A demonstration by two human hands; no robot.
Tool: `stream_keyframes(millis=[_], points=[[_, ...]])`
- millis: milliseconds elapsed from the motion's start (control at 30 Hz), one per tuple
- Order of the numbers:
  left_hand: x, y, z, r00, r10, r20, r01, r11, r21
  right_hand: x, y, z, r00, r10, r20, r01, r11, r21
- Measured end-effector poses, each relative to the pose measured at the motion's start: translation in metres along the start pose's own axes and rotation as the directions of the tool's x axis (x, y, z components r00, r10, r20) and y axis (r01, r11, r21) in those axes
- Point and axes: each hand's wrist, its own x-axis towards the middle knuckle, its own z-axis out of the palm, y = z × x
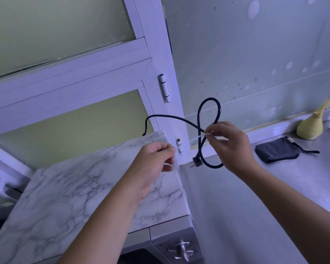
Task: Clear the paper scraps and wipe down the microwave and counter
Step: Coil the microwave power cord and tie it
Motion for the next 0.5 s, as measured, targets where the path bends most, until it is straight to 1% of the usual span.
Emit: stream_keyframes(millis=[100,167,233,333,500], points=[[-0.006,0.008,0.007,1.0,0.021,0.015,-0.02,0.999,-0.042,-0.005,0.006,0.002,1.0,-0.011,0.013,0.012,0.998,-0.059],[-0.007,0.011,0.008,1.0,0.021,0.012,-0.02,0.998,-0.059,-0.006,0.008,0.002,0.999,-0.046,0.029,0.049,0.993,-0.108],[-0.008,0.011,0.011,1.0,0.022,0.007,-0.021,0.999,-0.045,-0.008,0.01,0.001,0.992,-0.112,0.057,0.12,0.977,-0.178],[-0.009,0.009,0.016,0.998,0.048,-0.035,-0.048,0.999,-0.003,-0.008,0.011,-0.002,0.977,-0.209,0.047,0.212,0.919,-0.333],[-0.009,0.007,0.018,0.992,0.092,-0.085,-0.091,0.996,0.01,-0.006,0.015,-0.007,0.93,-0.367,0.021,0.345,0.852,-0.394]])
